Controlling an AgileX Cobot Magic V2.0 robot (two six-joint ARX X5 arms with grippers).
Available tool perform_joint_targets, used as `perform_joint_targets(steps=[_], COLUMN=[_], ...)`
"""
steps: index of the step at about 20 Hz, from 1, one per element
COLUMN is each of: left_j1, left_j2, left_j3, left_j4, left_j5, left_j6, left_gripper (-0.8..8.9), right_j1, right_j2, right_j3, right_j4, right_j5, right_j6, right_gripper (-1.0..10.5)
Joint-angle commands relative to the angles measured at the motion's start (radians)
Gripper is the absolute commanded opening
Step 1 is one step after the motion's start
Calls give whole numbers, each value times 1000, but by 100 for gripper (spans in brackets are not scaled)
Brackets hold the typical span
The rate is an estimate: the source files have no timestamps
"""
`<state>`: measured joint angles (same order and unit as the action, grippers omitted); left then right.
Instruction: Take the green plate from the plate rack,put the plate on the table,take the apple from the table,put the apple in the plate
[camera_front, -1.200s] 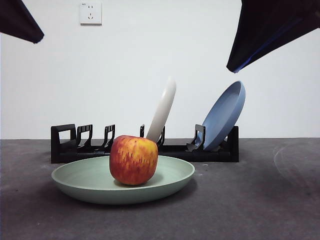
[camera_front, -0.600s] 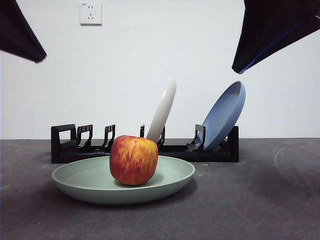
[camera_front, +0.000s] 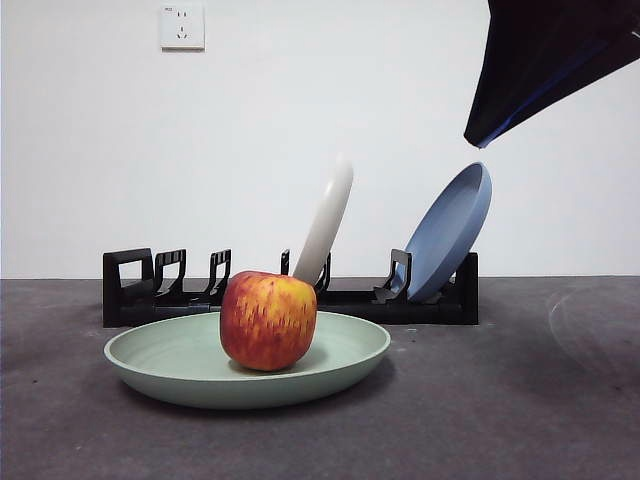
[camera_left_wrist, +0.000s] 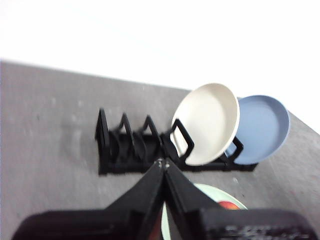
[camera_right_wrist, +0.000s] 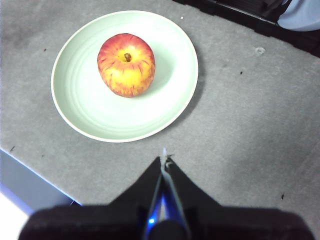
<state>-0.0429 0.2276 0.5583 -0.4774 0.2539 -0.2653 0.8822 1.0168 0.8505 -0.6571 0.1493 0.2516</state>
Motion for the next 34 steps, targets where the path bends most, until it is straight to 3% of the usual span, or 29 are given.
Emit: perform_joint_targets(steps=[1, 5, 7, 9, 12, 15, 18, 34], left_j1=[34, 40, 39, 39, 39, 39, 39, 28], left_j2=[-91, -224, -223, -223, -223, -223, -223, -202], left_j3=[-108, -360, -478, -548, -548, -548, -546, -546], left_j4=[99, 359, 546, 636, 537, 337, 307, 307], left_j5=[19, -2, -61, -121, -253, -334, -298, -280], left_j6=[68, 68, 68, 69, 69, 68, 127, 112], left_gripper=[-4, -4, -4, -3, -3, -3, -3, -3], right_j1=[0, 0, 0, 0, 0, 0, 0, 0], right_j2=[2, 2, 2, 2, 2, 2, 2, 2], right_j3=[-8, -8, -8, -8, -8, -8, -8, -8], right_j4=[6, 6, 5, 6, 6, 6, 7, 6], right_j5=[1, 1, 1, 1, 5, 5, 8, 8], right_j6=[10, 10, 10, 10, 10, 10, 10, 10], right_gripper=[-16, -16, -16, -16, -16, -16, -16, -16])
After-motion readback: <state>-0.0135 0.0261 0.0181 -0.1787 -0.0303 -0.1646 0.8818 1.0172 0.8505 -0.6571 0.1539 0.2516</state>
